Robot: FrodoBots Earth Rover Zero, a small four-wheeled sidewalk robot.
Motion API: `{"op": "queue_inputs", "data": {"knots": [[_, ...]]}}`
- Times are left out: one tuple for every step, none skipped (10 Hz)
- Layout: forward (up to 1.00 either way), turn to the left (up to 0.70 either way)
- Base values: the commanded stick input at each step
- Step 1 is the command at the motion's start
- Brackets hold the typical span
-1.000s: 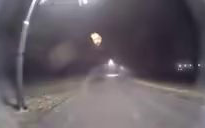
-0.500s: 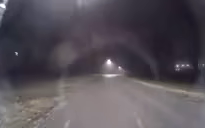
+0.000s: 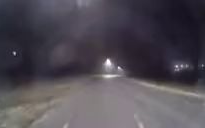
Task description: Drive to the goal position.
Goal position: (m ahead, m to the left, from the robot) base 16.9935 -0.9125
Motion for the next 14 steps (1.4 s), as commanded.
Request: {"op": "queue_inputs", "data": {"knots": [[1.0, 0.0], [1.0, 0.0], [1.0, 0.0], [1.0, 0.0], [1.0, 0.0], [1.0, 0.0], [1.0, 0.0], [1.0, 0.0], [1.0, 0.0], [1.0, 0.0], [1.0, 0.0], [1.0, 0.0], [1.0, 0.0], [1.0, 0.0]]}}
